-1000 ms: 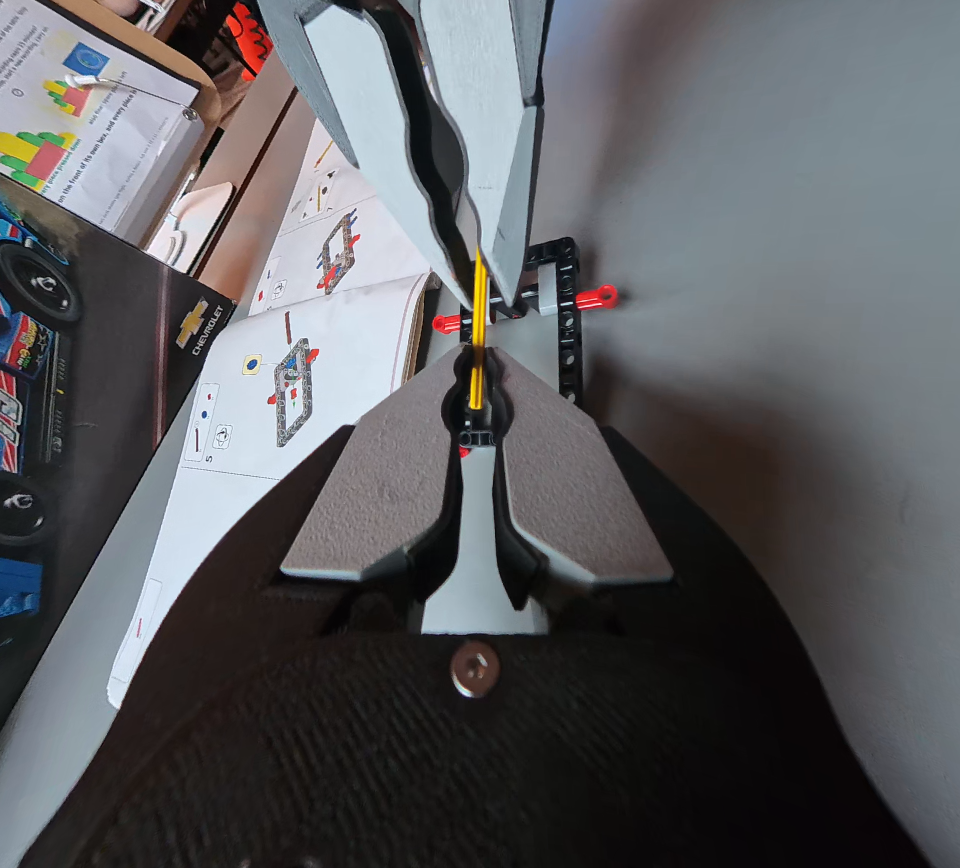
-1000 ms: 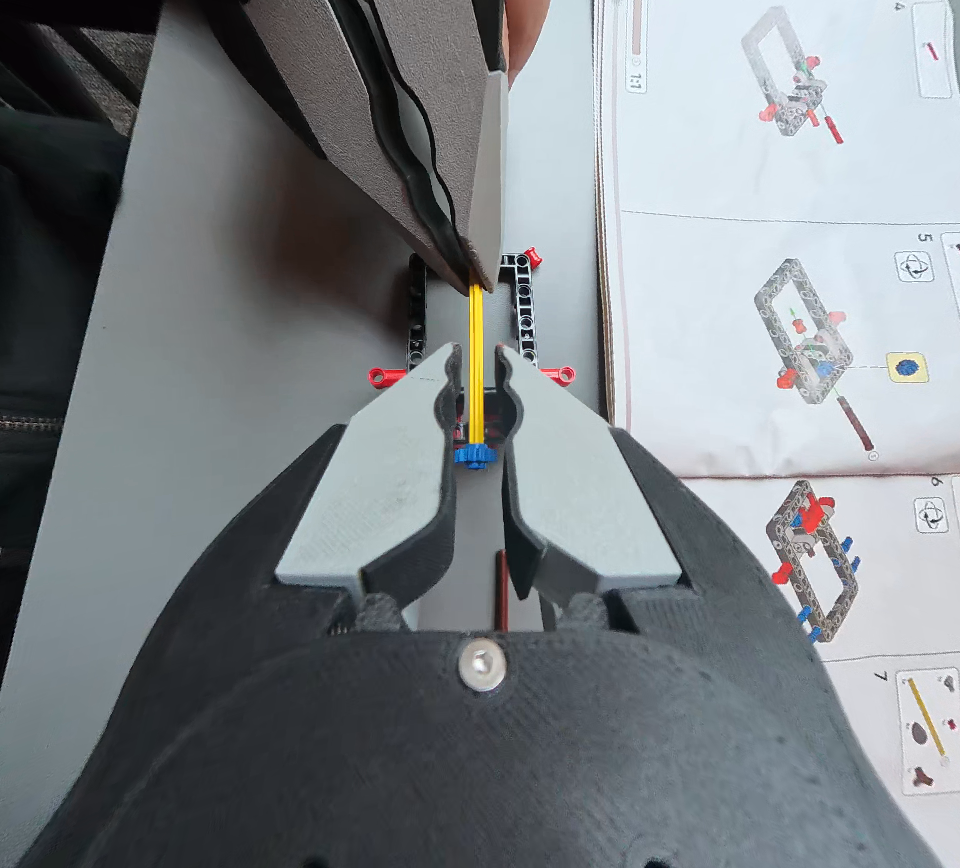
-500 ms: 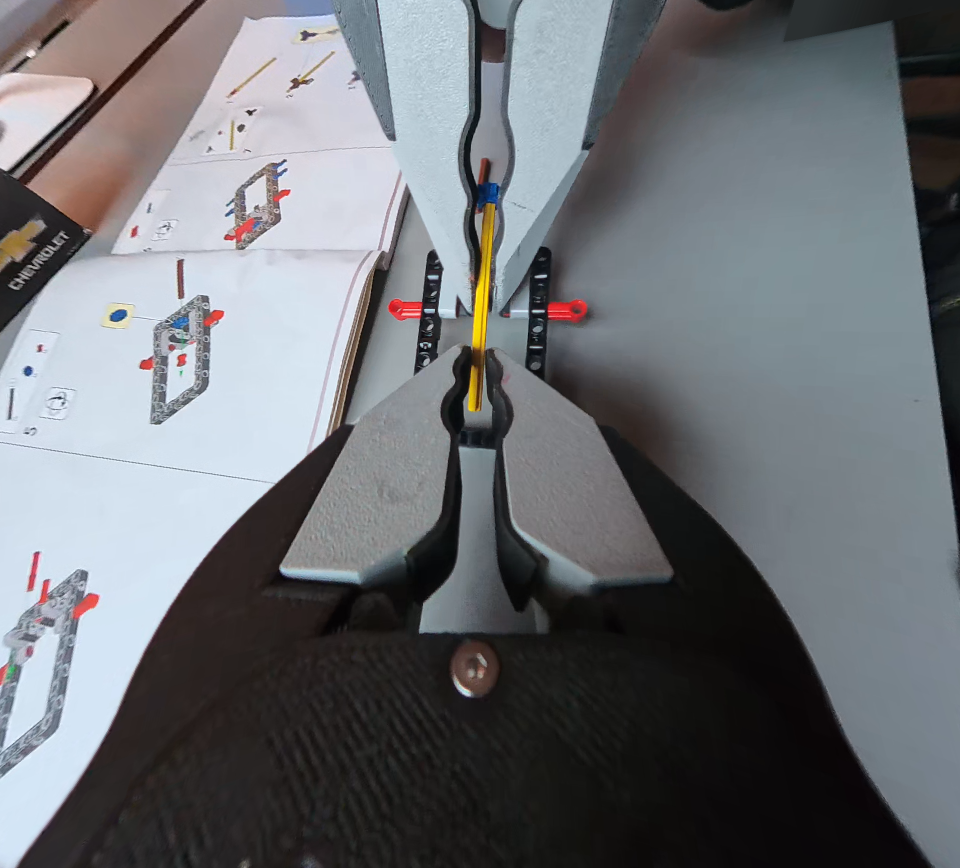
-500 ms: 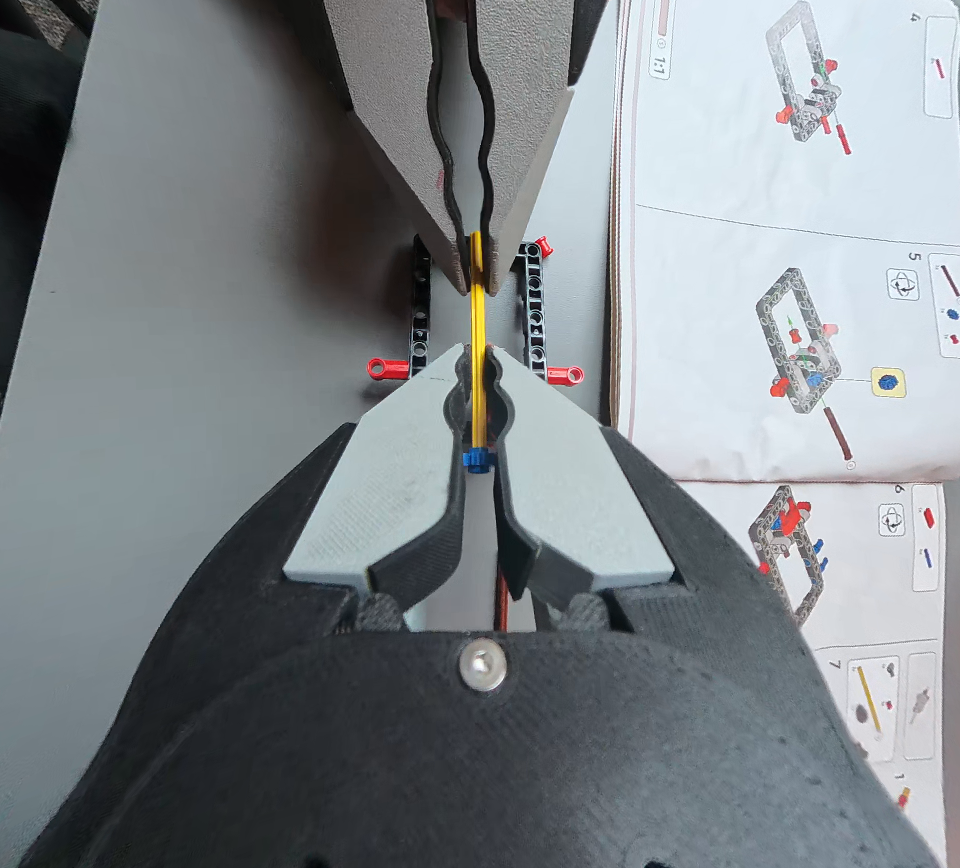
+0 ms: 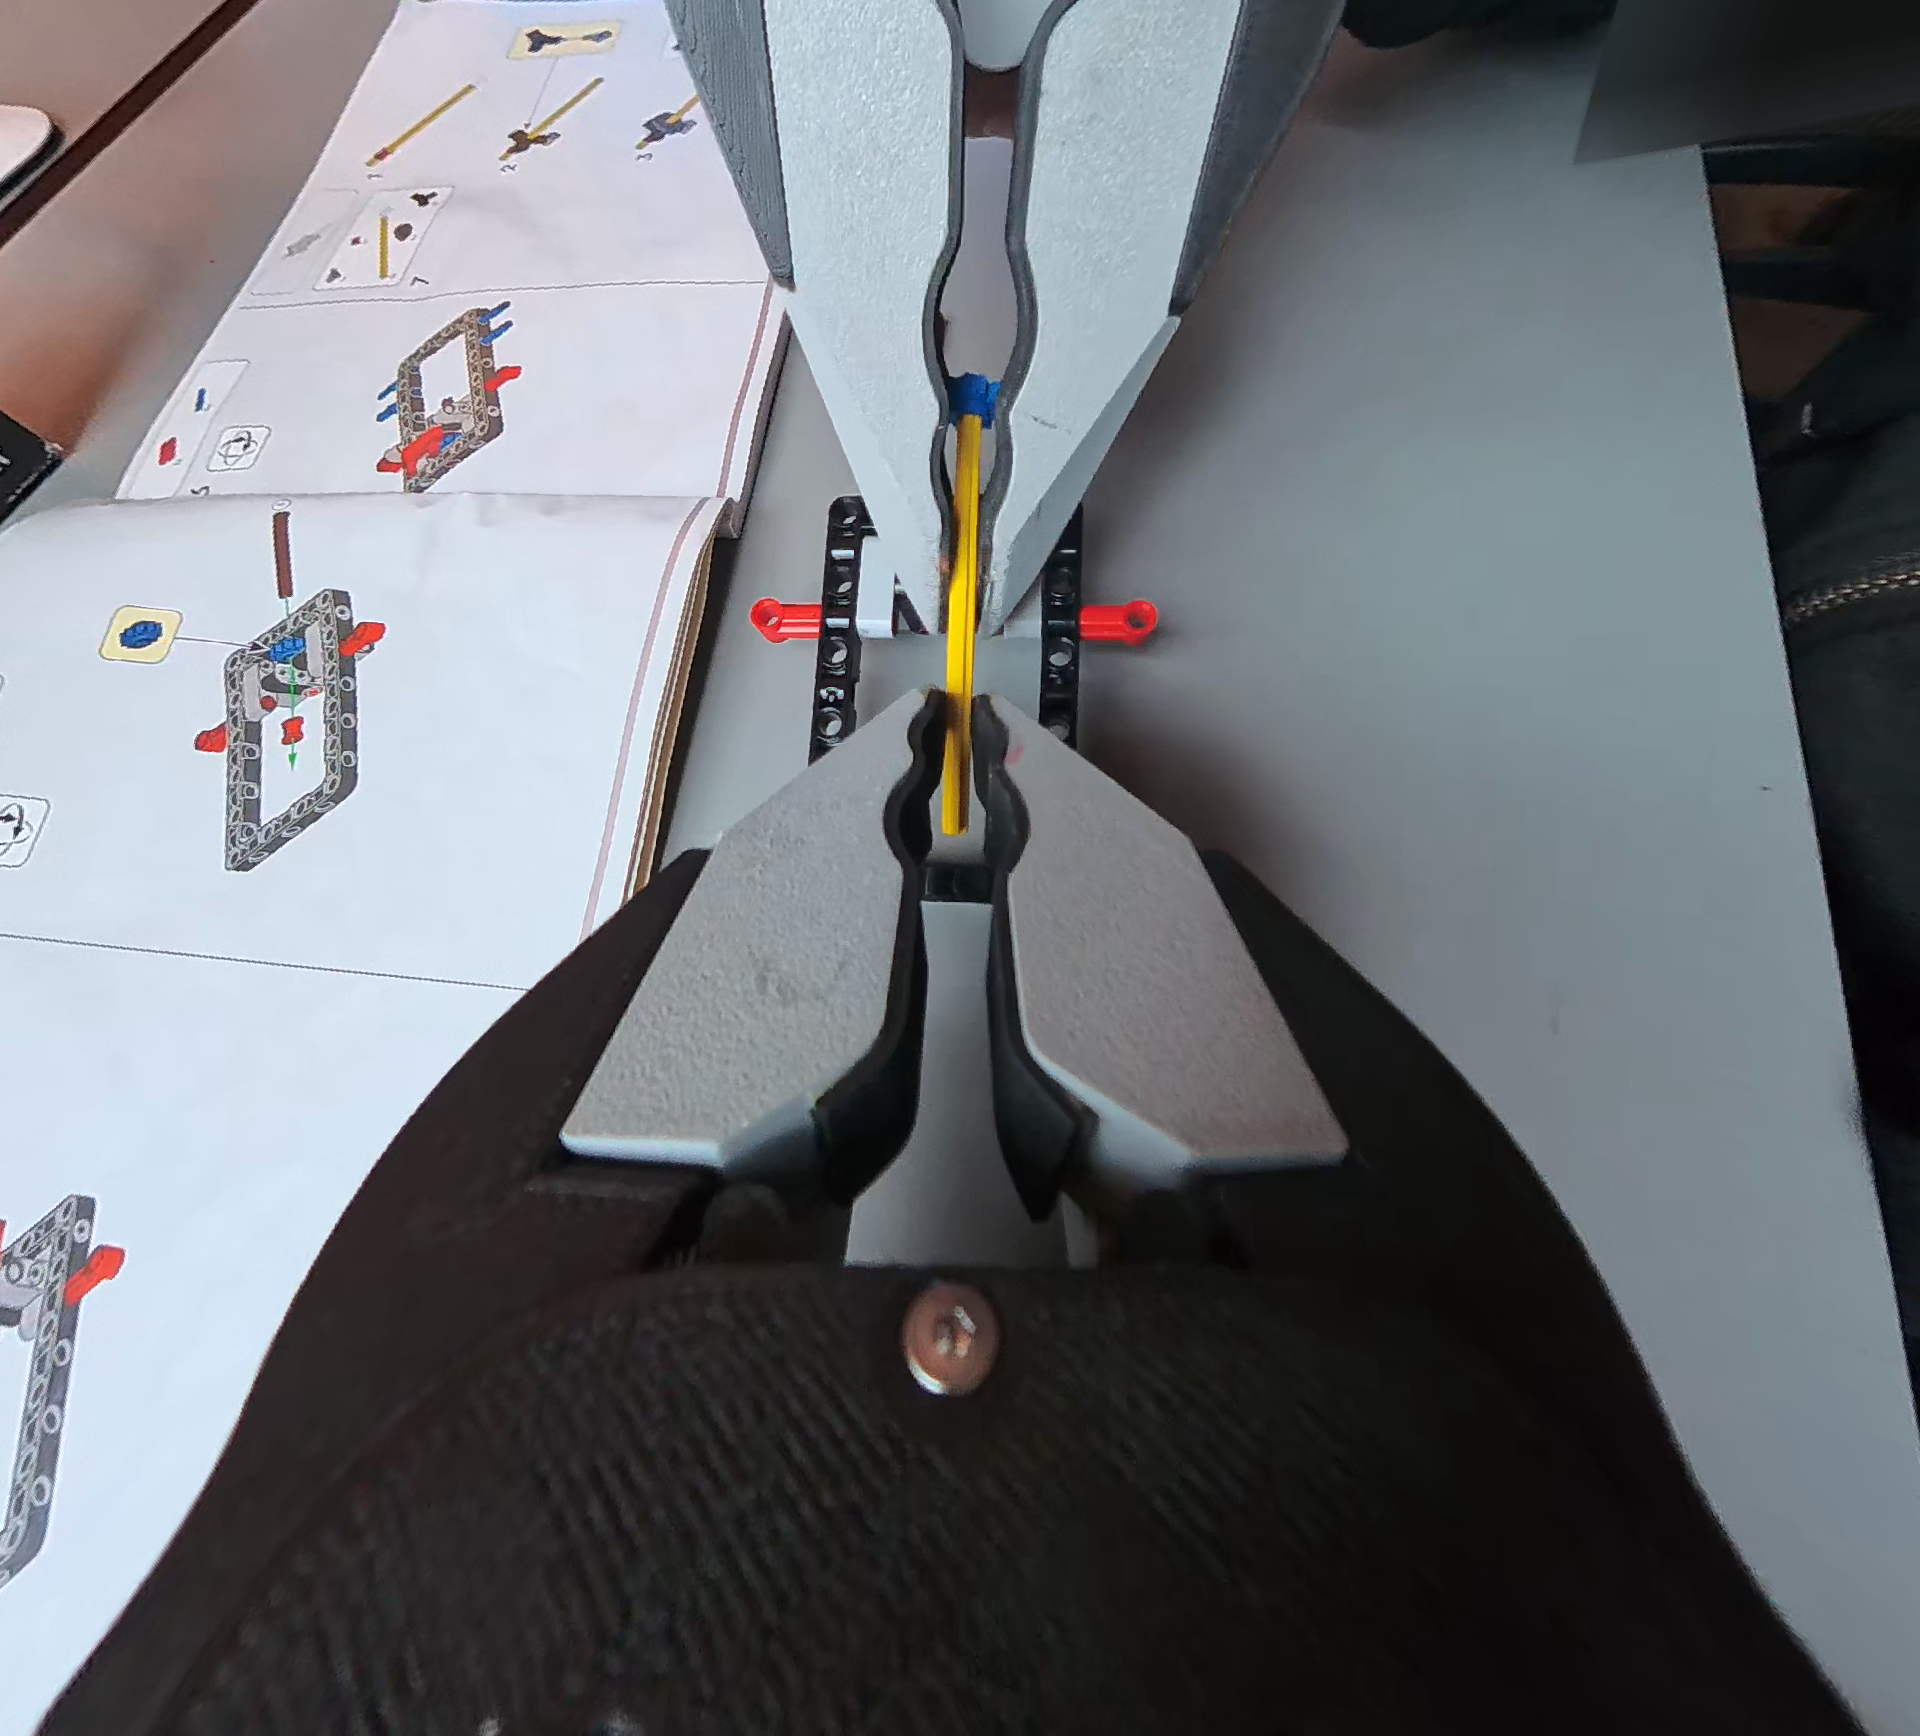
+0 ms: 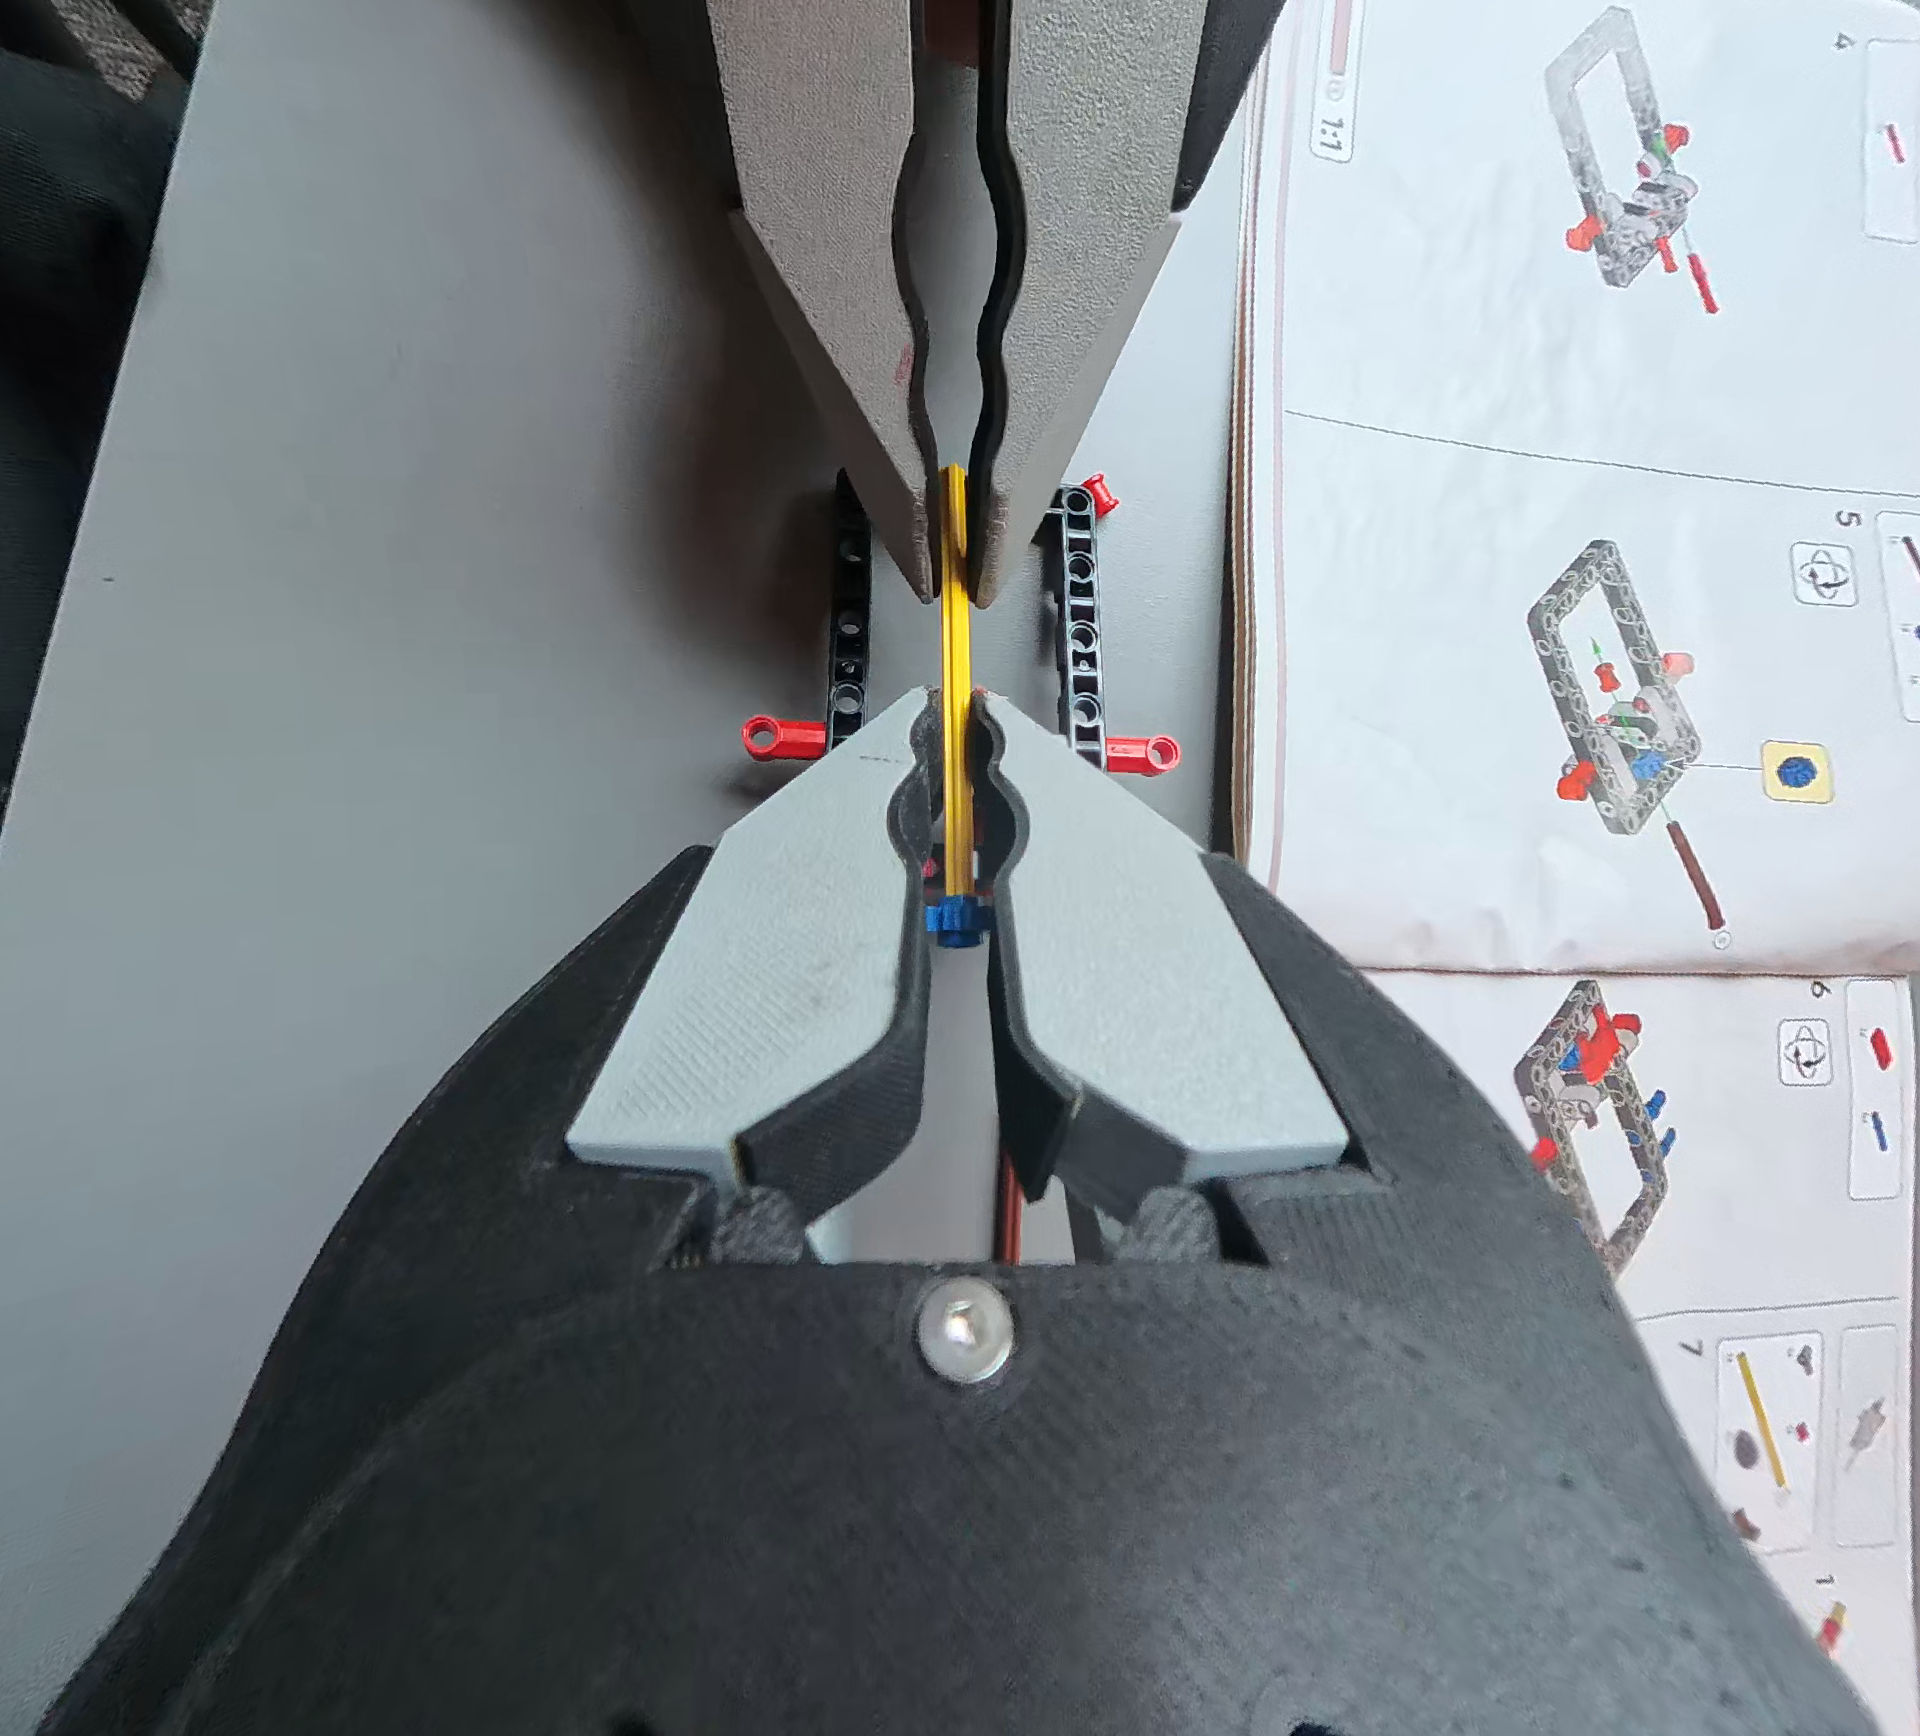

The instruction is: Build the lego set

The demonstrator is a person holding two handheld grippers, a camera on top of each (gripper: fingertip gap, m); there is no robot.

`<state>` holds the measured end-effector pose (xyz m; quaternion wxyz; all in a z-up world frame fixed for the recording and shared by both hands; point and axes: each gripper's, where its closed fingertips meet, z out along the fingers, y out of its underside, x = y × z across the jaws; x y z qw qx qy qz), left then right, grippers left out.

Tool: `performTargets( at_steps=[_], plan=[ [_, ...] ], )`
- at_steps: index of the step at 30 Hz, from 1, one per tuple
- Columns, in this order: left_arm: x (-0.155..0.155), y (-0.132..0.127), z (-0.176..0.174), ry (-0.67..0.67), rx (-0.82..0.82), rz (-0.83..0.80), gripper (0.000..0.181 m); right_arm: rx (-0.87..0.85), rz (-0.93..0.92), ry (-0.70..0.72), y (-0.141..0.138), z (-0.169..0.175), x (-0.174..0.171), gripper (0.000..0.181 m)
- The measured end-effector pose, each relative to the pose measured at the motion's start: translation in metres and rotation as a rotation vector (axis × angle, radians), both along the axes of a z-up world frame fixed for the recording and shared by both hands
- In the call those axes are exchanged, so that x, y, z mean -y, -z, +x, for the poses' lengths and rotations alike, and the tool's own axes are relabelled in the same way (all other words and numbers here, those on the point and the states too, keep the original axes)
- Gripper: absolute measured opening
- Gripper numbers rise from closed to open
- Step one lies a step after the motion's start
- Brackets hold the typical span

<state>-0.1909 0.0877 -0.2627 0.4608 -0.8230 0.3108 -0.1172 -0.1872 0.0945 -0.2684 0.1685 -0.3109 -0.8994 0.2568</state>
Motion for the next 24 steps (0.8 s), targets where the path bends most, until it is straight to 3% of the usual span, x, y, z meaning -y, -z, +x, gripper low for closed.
performTargets(
  at_steps=[7, 12, 16, 24],
  plan=[
    [0.003, 0.003, -0.009, -0.008, -0.030, -0.005, 0.003, -0.044, -0.111, 0.024, -0.025, 0.003, 0.003, 0.023],
    [0.008, 0.006, -0.018, -0.025, -0.051, -0.010, 0.003, -0.111, -0.177, 0.117, -0.046, 0.030, -0.034, 0.022],
    [0.011, 0.009, -0.023, -0.025, -0.076, -0.018, 0.003, -0.067, -0.223, 0.238, -0.026, 0.051, -0.069, 0.022],
    [0.013, 0.014, -0.022, -0.019, -0.094, -0.044, 0.003, -0.019, -0.159, 0.259, 0.010, 0.050, -0.082, 0.022]
  ],
)
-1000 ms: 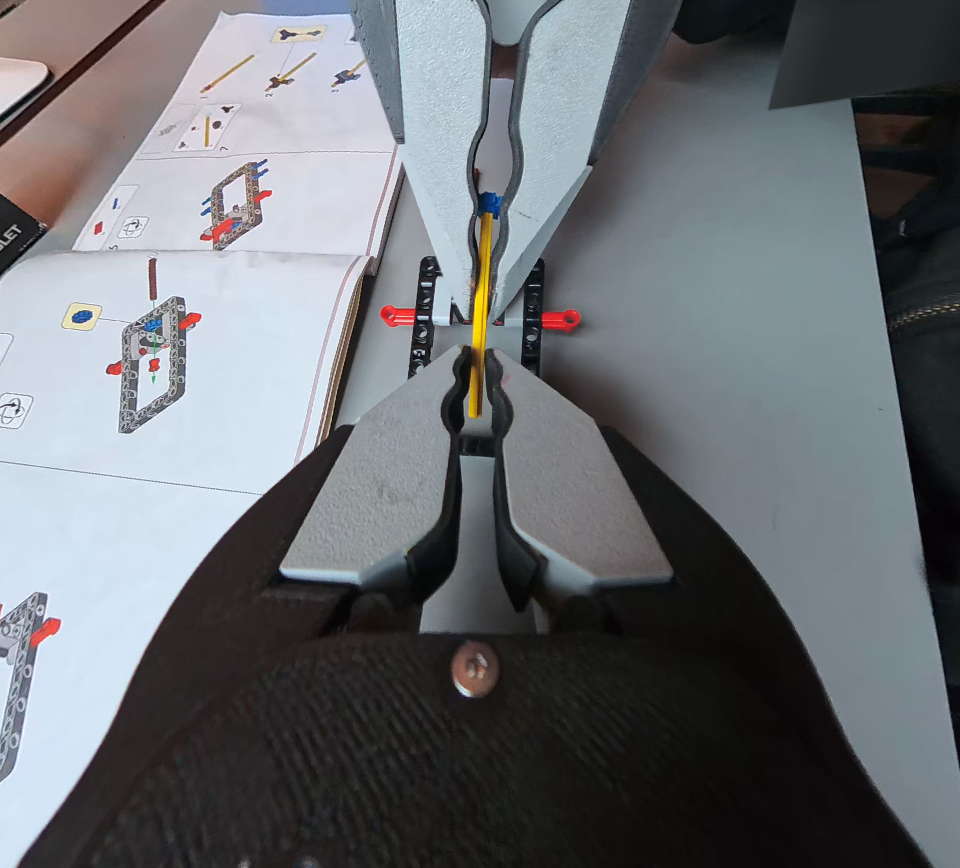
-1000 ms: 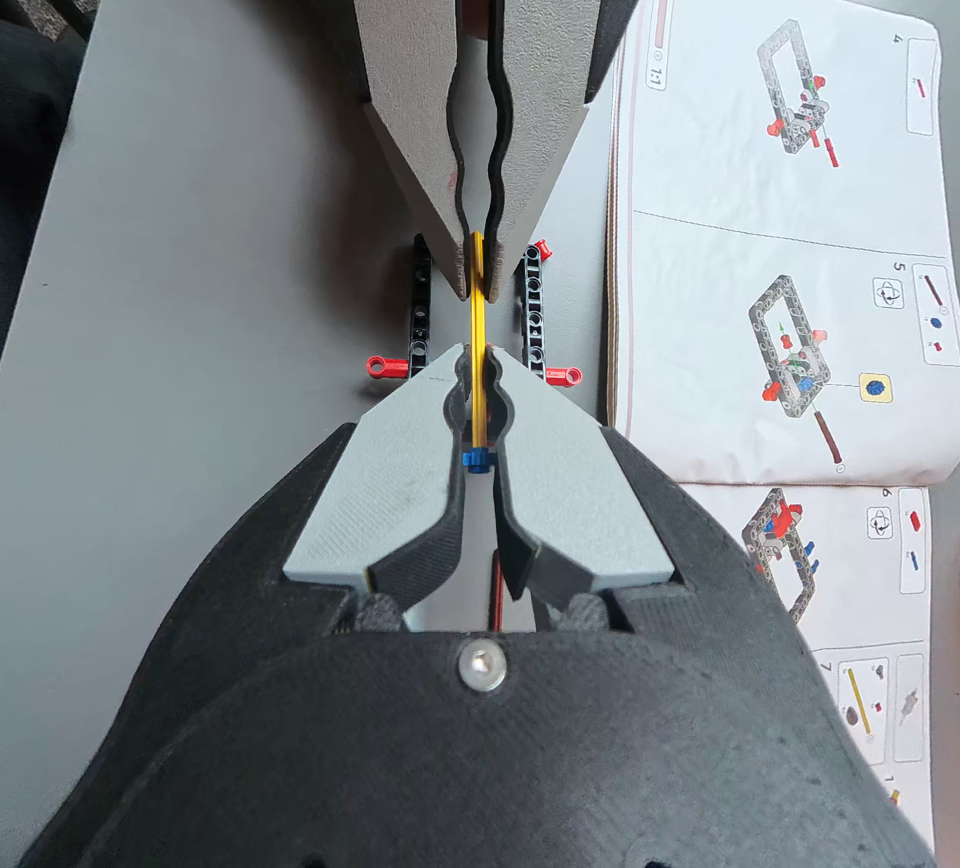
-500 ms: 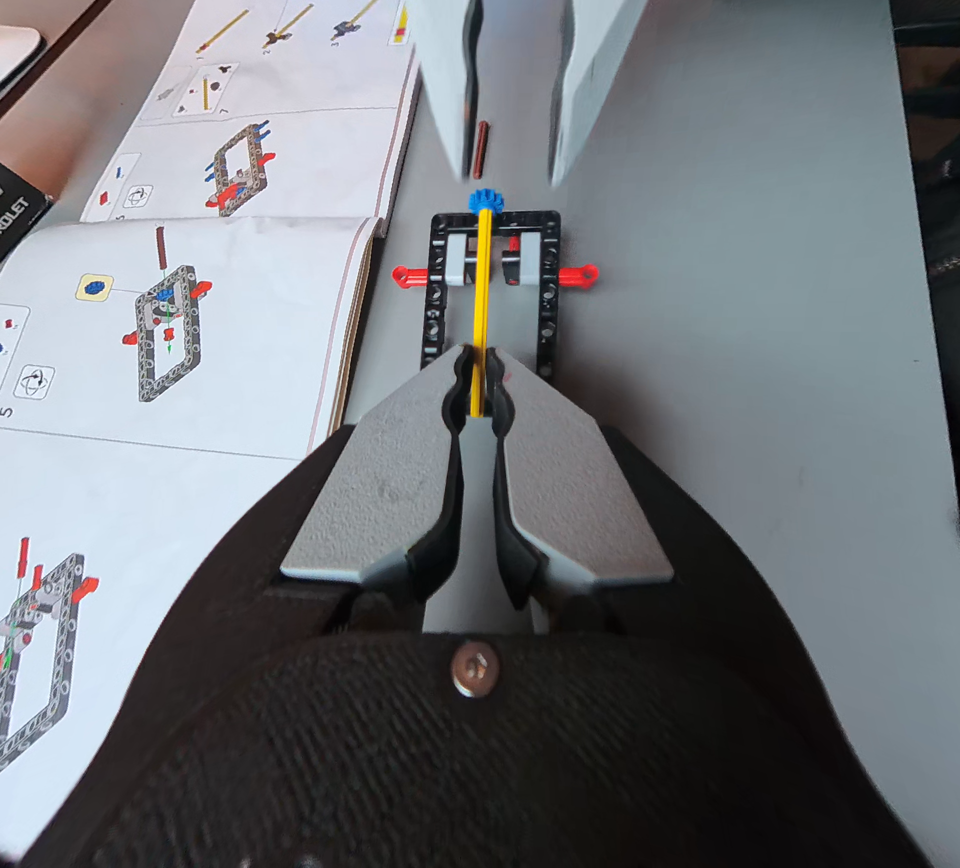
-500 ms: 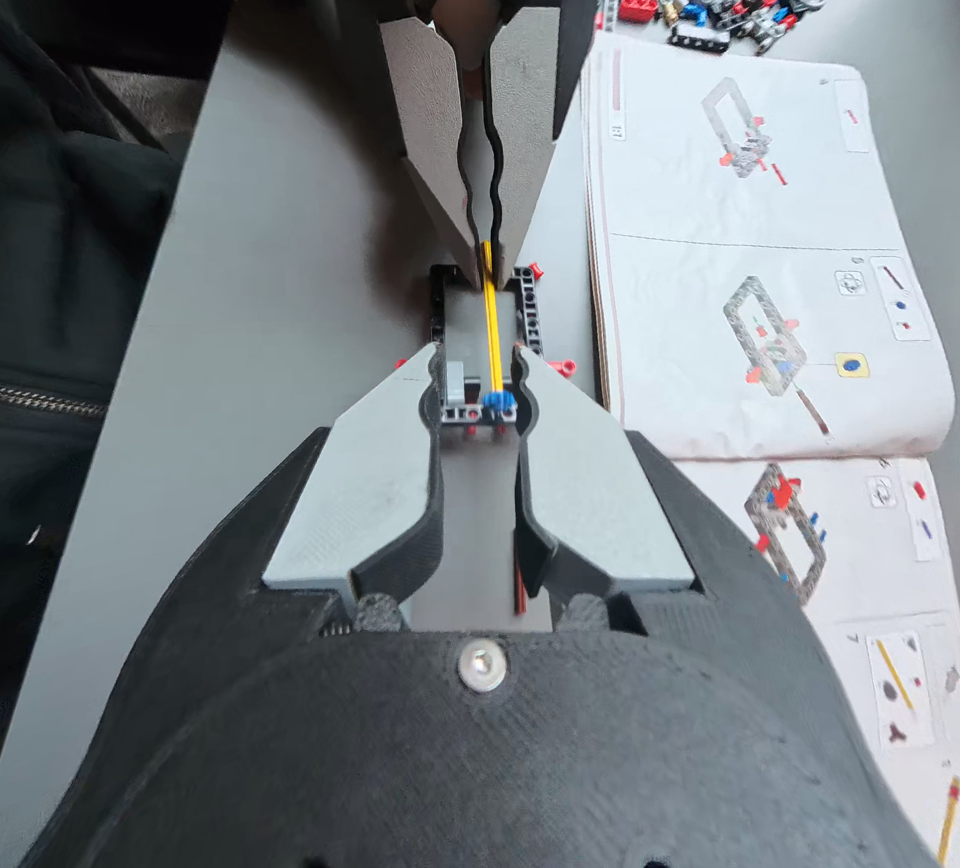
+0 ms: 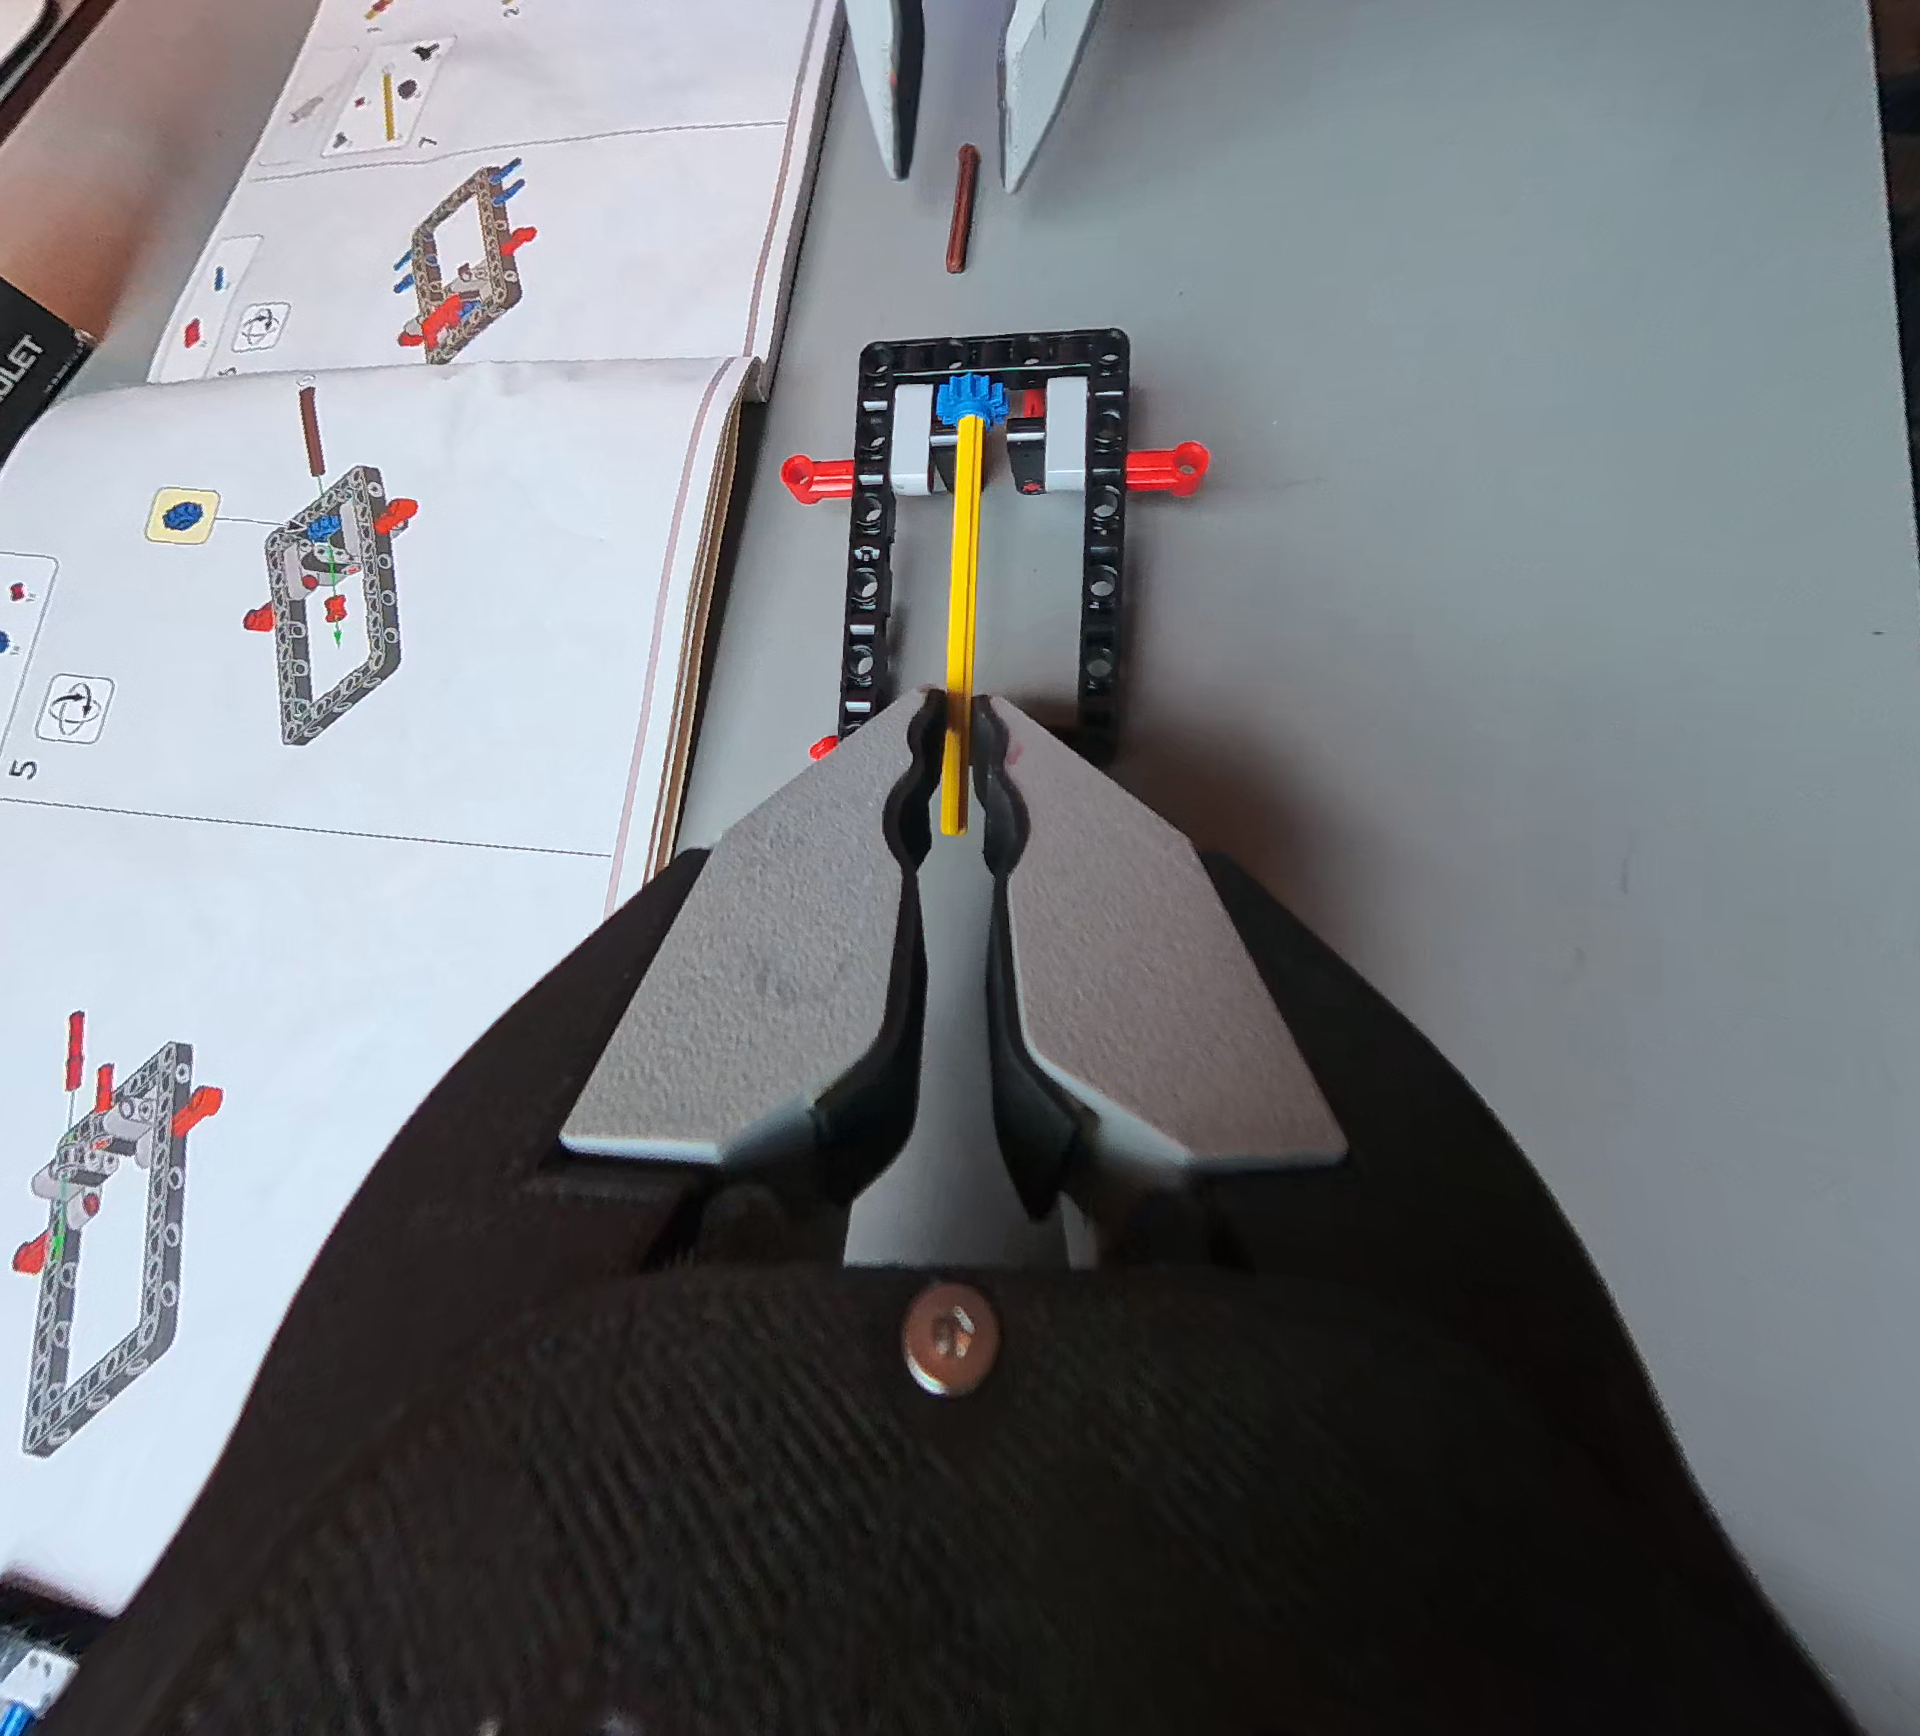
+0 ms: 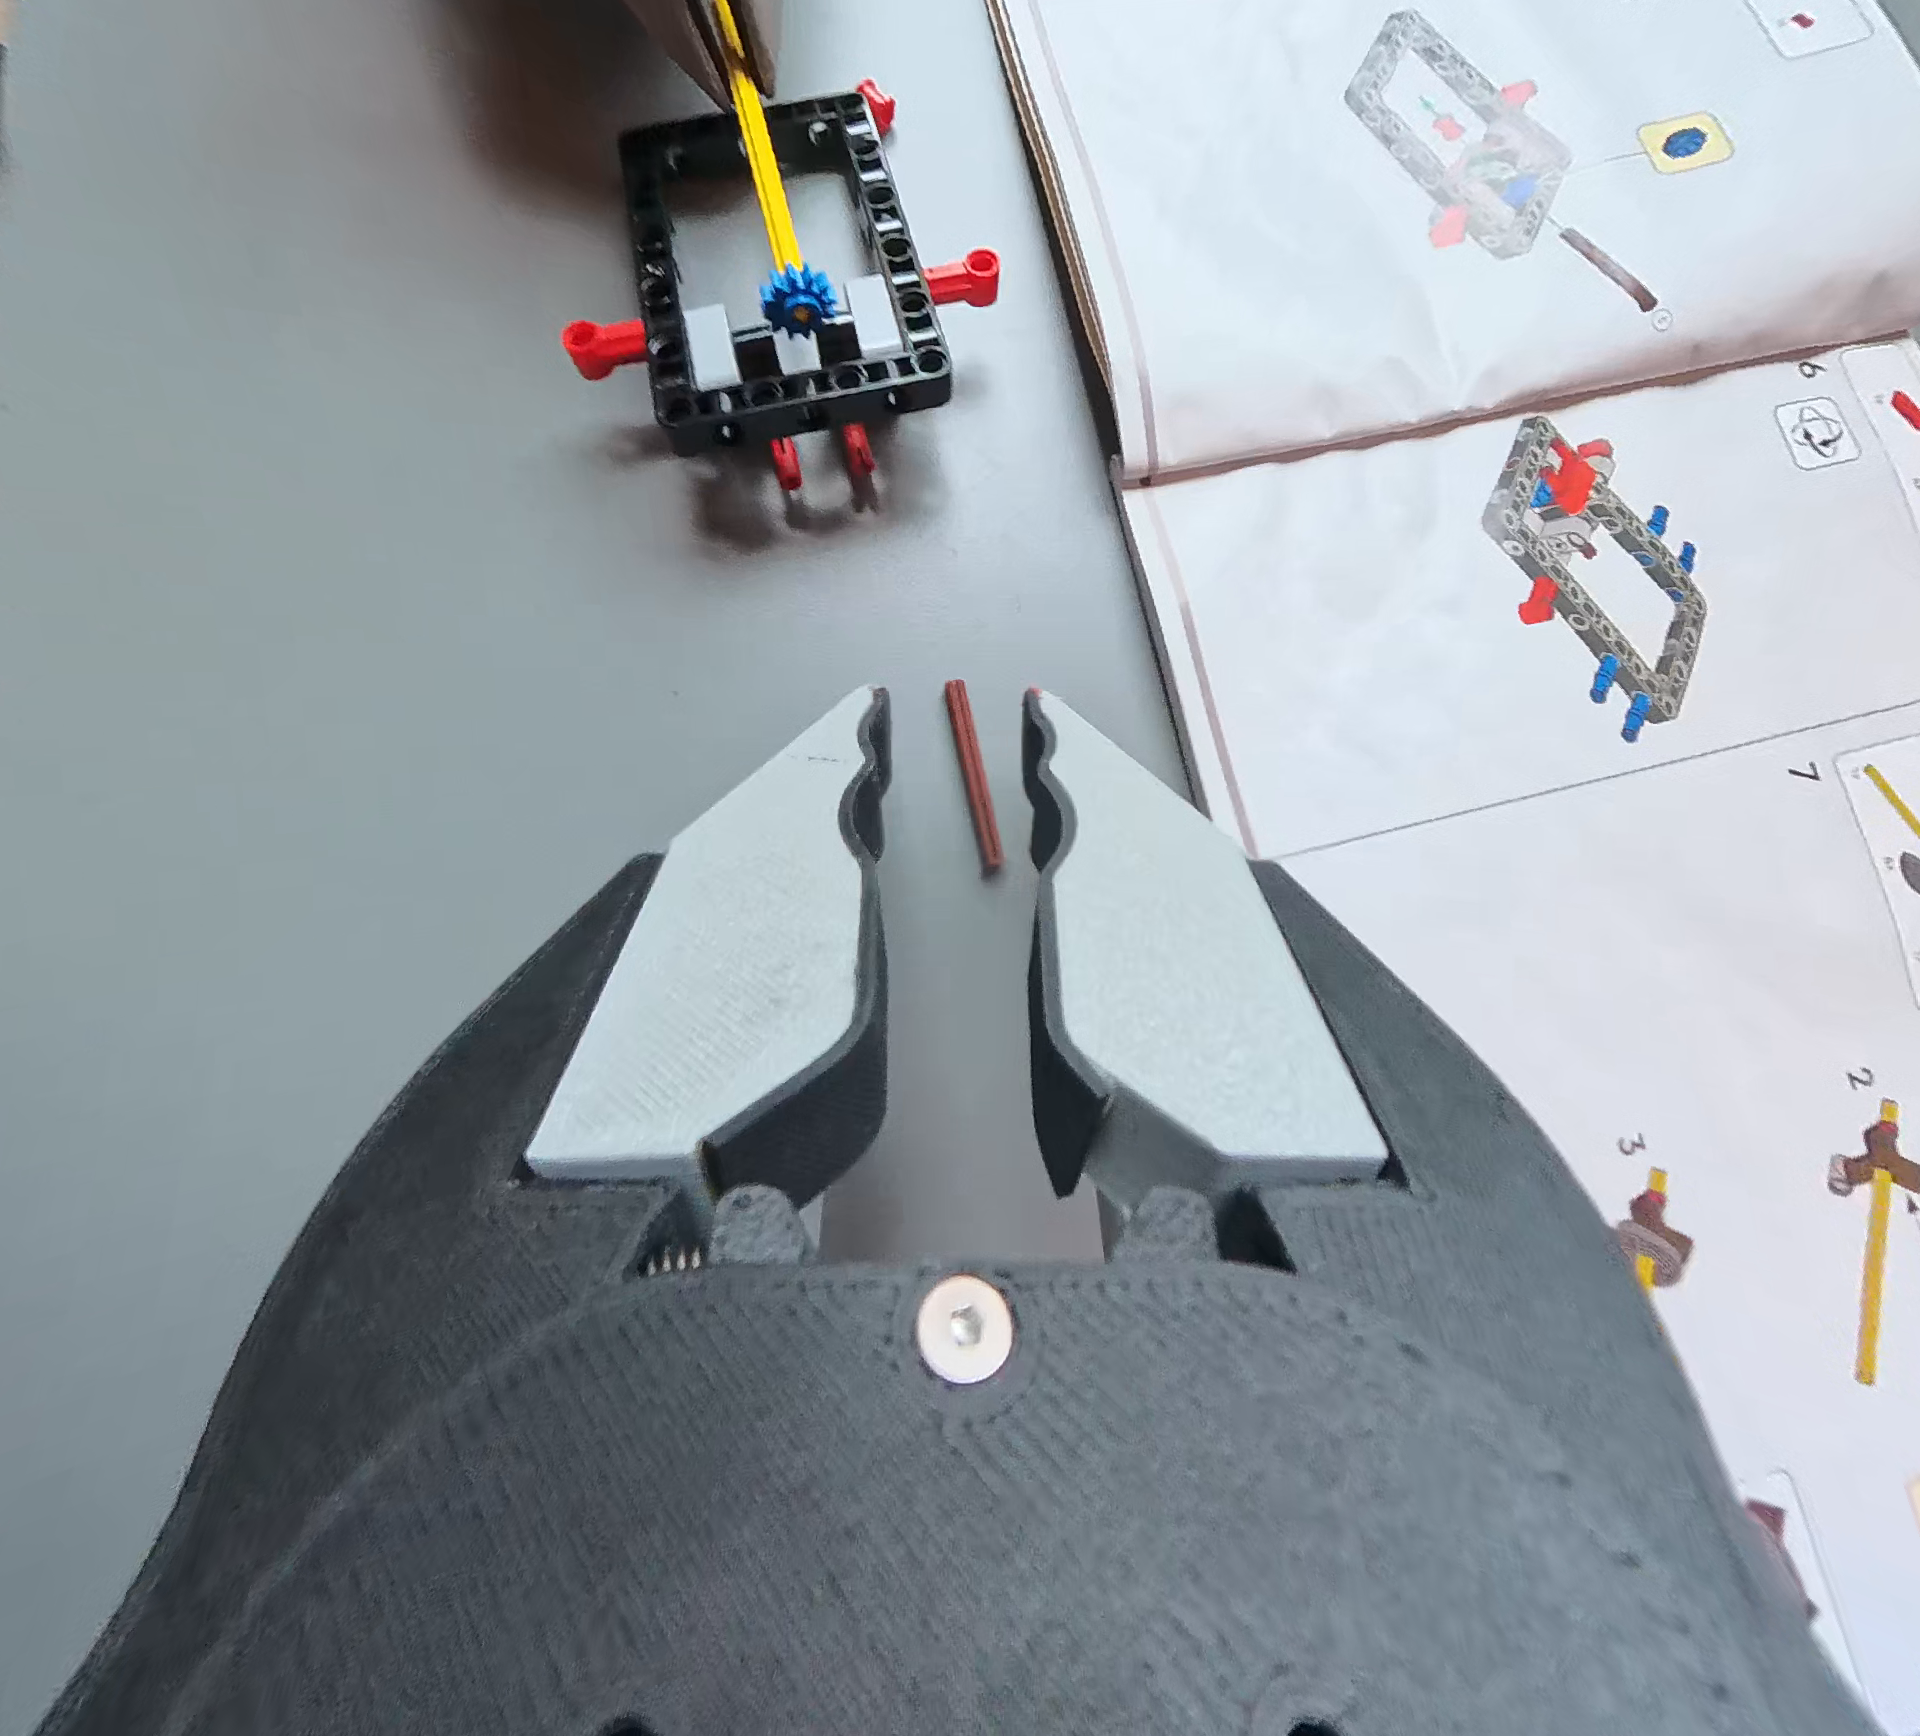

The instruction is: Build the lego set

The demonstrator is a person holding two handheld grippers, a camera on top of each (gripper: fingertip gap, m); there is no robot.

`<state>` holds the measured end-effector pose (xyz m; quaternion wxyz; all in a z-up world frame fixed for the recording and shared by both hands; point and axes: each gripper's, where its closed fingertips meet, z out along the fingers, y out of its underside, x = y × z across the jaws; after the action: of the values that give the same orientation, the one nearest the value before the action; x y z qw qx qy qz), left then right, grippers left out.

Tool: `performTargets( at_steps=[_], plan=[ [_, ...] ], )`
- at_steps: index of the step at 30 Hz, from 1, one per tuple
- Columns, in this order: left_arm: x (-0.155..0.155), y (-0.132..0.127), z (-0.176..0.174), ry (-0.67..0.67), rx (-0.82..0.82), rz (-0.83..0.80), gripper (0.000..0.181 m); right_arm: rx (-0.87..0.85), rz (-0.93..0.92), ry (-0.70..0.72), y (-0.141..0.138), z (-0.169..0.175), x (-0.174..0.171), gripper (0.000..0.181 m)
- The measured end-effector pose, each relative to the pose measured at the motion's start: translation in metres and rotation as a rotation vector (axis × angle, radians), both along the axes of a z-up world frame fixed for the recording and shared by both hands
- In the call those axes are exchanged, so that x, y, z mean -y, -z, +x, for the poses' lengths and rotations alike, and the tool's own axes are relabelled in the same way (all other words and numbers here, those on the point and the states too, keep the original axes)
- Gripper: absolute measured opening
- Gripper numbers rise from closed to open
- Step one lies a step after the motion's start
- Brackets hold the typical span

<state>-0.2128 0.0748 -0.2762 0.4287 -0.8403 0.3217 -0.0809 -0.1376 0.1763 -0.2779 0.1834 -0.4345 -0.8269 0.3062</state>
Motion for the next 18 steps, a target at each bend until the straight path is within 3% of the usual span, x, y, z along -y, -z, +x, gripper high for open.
performTargets(
  at_steps=[7, 13, 18],
  plan=[
    [-0.001, 0.000, -0.001, 0.005, -0.002, 0.004, 0.003, 0.058, 0.016, 0.019, 0.012, 0.013, -0.020, 0.019],
    [-0.001, 0.001, -0.001, 0.004, -0.018, 0.004, 0.003, 0.051, 0.029, 0.006, 0.017, 0.013, -0.023, 0.002],
    [-0.002, 0.000, 0.001, 0.004, -0.015, 0.008, 0.003, 0.054, 0.013, -0.010, 0.017, 0.013, -0.018, 0.001]
  ],
)
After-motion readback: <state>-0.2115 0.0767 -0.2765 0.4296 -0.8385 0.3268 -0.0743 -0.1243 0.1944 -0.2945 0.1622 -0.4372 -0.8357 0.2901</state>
